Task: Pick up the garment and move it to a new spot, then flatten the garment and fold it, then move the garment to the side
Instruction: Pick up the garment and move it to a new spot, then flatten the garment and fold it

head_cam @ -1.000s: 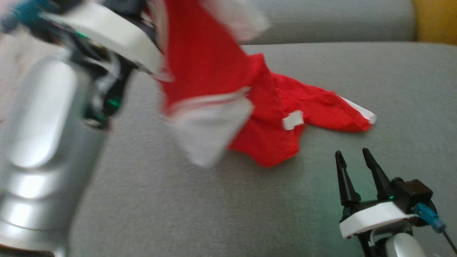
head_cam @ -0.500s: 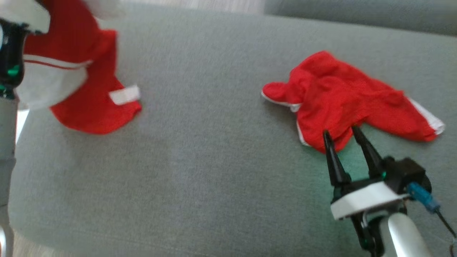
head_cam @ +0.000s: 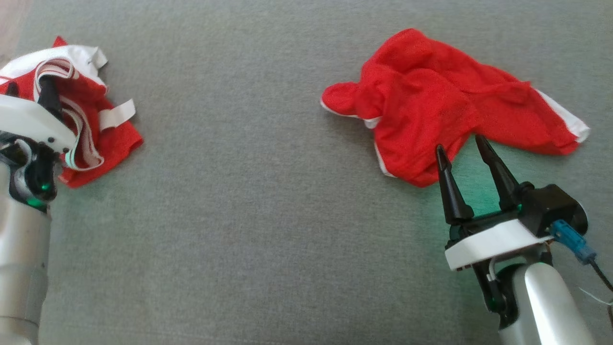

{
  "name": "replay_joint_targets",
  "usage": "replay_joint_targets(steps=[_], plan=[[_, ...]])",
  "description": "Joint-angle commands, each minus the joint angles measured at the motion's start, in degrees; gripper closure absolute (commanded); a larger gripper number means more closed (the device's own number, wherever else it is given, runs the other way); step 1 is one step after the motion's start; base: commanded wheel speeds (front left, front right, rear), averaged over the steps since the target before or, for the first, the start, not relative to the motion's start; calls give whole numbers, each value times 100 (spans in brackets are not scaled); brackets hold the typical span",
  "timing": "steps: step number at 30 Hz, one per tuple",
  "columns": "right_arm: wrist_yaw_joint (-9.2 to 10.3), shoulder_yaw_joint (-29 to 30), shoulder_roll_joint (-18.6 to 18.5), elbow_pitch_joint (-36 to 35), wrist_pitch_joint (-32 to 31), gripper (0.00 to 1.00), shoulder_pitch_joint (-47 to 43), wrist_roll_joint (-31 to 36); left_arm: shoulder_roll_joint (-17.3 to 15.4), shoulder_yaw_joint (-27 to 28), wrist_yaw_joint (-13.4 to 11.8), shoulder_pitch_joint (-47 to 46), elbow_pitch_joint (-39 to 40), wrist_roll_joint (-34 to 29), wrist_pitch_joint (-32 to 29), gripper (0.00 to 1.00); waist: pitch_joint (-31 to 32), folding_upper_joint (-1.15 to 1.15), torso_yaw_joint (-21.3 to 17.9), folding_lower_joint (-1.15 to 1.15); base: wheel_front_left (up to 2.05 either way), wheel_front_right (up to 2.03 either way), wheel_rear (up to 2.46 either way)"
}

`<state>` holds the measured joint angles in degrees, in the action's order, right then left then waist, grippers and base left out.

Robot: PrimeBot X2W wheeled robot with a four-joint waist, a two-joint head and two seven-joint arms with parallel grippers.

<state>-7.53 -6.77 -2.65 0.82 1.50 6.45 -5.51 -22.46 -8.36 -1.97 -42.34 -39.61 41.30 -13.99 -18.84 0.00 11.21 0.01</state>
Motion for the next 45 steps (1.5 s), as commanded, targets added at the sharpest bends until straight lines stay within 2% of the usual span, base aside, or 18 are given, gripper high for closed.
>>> replay_joint_targets(steps=[1,7,12,16,23,26,30,37,45], plan=[[4,-122,-22,-151,76,0,93,-55,-345,226,14,-308,137,21,-51,0,125,0,-106,-1,0,0,0],[4,-15,-22,80,271,0,-68,-268,-488,139,23,-431,456,-172,181,0,747,0,-295,-1,0,0,0],[4,105,-22,221,328,0,-312,-374,-378,123,183,-51,1206,-160,635,0,1325,0,-558,-1,0,0,0],[4,248,-22,214,327,0,-442,-425,-190,15,180,560,1885,-216,964,0,1610,0,-773,-1,0,0,0],[4,332,-22,131,169,0,-623,-382,232,-444,-147,1909,2655,-747,1780,0,1869,0,-1091,-1,0,0,0],[4,321,-22,84,81,0,-662,-348,342,-603,-313,2484,2727,-976,2147,0,1910,0,-1242,-1,0,0,0],[4,294,-22,69,24,0,-693,-339,466,-645,-364,2985,2676,-1001,2496,0,1923,0,-1367,-1,0,0,0],[4,212,-22,135,-98,0,-728,-336,598,-505,-538,3641,2540,-1004,2791,0,1918,0,-1473,-1,0,0,0],[4,158,-22,172,-175,0,-633,-378,598,-495,-671,3852,2821,-1094,2825,0,1833,0,-1354,-1,0,0,0]])
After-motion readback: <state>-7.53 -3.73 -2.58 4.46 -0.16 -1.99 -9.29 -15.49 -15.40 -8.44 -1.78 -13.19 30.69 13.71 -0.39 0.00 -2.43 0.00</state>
